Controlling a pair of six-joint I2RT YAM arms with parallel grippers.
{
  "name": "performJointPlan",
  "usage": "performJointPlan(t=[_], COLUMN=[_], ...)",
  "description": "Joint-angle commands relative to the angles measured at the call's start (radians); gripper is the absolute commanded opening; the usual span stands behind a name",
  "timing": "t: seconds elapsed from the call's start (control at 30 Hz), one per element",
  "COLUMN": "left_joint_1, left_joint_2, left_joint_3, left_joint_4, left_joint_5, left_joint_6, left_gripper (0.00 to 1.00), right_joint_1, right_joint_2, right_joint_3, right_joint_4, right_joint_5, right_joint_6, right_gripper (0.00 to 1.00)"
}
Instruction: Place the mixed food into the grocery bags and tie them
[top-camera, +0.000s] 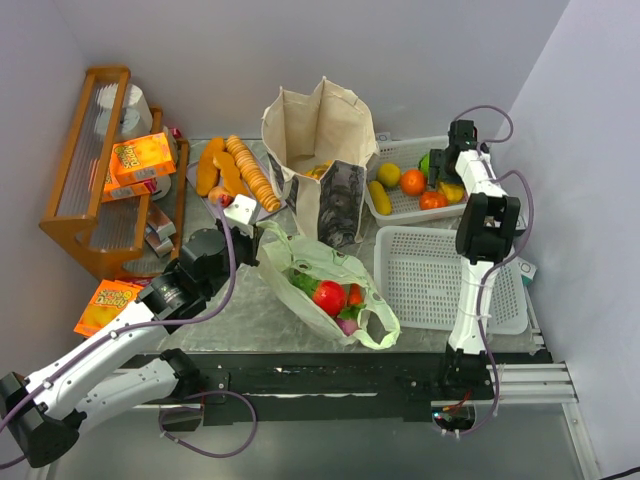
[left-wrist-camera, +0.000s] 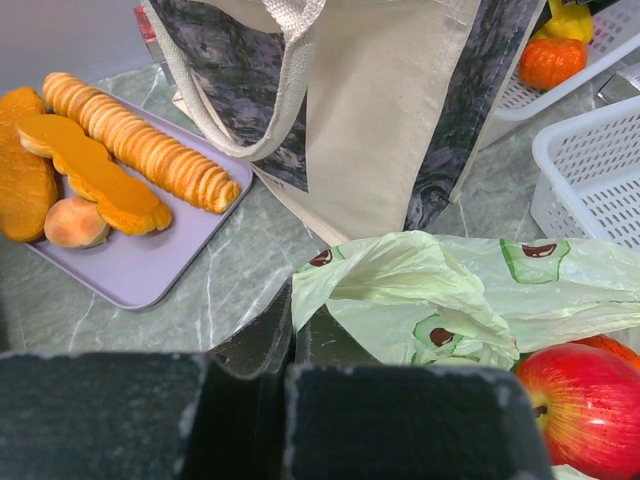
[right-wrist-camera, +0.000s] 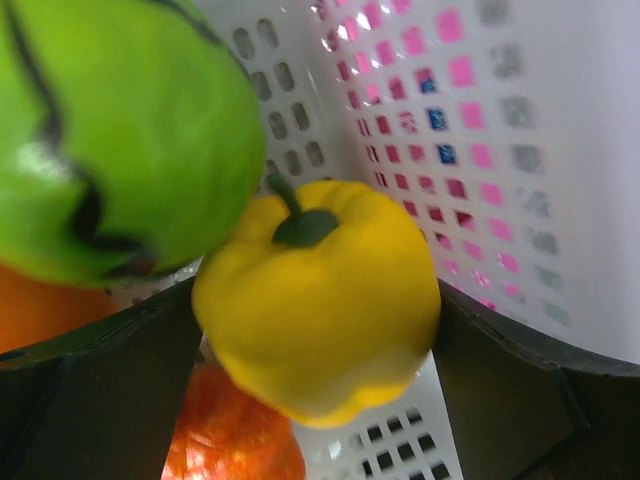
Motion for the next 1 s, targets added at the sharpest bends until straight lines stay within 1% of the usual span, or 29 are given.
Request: performJointPlan(t=[0.0,0.07,0.1,0.13,0.17,0.2,0.23,0.27,0.3,0.33,0.37,0.43,0.47,0.5,0.53,0.57,0.63,0.67,0.7,0.77,0.8,0.9,0.93,0.97], left_joint_1=[0.005,0.007,0.007,0.007,0.007,0.007,0.007,0.007,0.008,0.008,0.008,0.008,0.010,0.008,0.010,0.010,0.010,0.010,0.010,0.010,0.010,0.010,0.010,0.010], left_joint_2=[0.000,0.003,0.003,0.006,0.003,0.001,-0.005,-0.008,-0.011,-0.017,-0.020,-0.028,-0.031,-0.033,-0.037,-0.040,-0.048,-0.051,-0.052,-0.060,-0.062,-0.062,-0.059,-0.057], left_joint_3=[0.002,0.002,0.004,0.004,0.005,0.005,0.005,0.004,0.002,0.002,0.004,0.004,0.005,0.005,0.004,0.004,0.002,0.004,0.004,0.001,0.001,-0.001,0.001,0.001], left_joint_4=[0.043,0.043,0.041,0.041,0.038,0.038,0.040,0.041,0.043,0.041,0.041,0.041,0.041,0.041,0.041,0.043,0.044,0.043,0.041,0.046,0.046,0.049,0.050,0.049], left_joint_5=[-0.002,-0.002,-0.004,-0.005,-0.005,-0.005,-0.005,-0.004,-0.002,-0.002,0.004,0.012,0.016,0.019,0.027,0.030,0.033,0.033,0.032,0.038,0.035,0.045,0.048,0.054], left_joint_6=[0.015,0.017,0.017,0.017,0.017,0.017,0.017,0.015,0.015,0.015,0.013,0.013,0.012,0.012,0.009,0.007,0.004,0.006,0.003,0.001,0.000,-0.003,-0.005,-0.006], left_gripper=[0.01,0.01,0.01,0.01,0.01,0.01,0.01,0.01,0.01,0.01,0.01,0.01,0.01,0.01,0.01,0.01,0.01,0.01,0.01,0.01,0.01,0.01,0.01,0.01], right_joint_1=[-0.011,-0.011,-0.012,-0.011,-0.011,-0.011,-0.008,-0.005,0.000,0.008,0.026,0.055,0.095,0.112,0.148,0.216,0.296,0.334,0.418,0.497,0.576,0.682,0.754,0.785], right_joint_2=[0.006,0.002,-0.009,-0.024,-0.071,-0.105,-0.144,-0.232,-0.281,-0.331,-0.427,-0.521,-0.597,-0.636,-0.676,-0.755,-0.843,-0.925,-0.967,-1.071,-1.101,-1.191,-1.207,-1.233], right_joint_3=[0.076,0.070,0.057,0.015,-0.009,-0.037,-0.098,-0.130,-0.188,-0.218,-0.244,-0.308,-0.325,-0.356,-0.377,-0.404,-0.503,-0.538,-0.609,-0.677,-0.731,-0.830,-0.848,-0.867], right_joint_4=[0.022,0.022,0.031,0.042,0.054,0.081,0.100,0.117,0.153,0.173,0.192,0.238,0.246,0.250,0.255,0.263,0.272,0.272,0.272,0.248,0.231,0.159,0.131,0.108], right_joint_5=[-0.014,-0.020,-0.020,-0.019,-0.022,-0.024,-0.039,-0.040,-0.043,-0.042,-0.042,-0.030,0.007,0.030,0.064,0.103,0.114,0.104,0.060,0.027,-0.005,-0.063,-0.074,-0.076], right_joint_6=[-0.064,-0.066,-0.064,-0.061,-0.057,-0.047,-0.043,-0.037,-0.026,-0.021,-0.015,-0.006,-0.004,-0.001,0.000,0.002,0.016,0.029,0.051,0.100,0.146,0.228,0.249,0.270], right_gripper=[0.91,0.80,0.67,0.61,0.51,0.47,0.43,0.40,0.34,0.32,0.29,0.27,0.27,0.27,0.27,0.26,0.26,0.26,0.26,0.26,0.26,0.24,0.24,0.24])
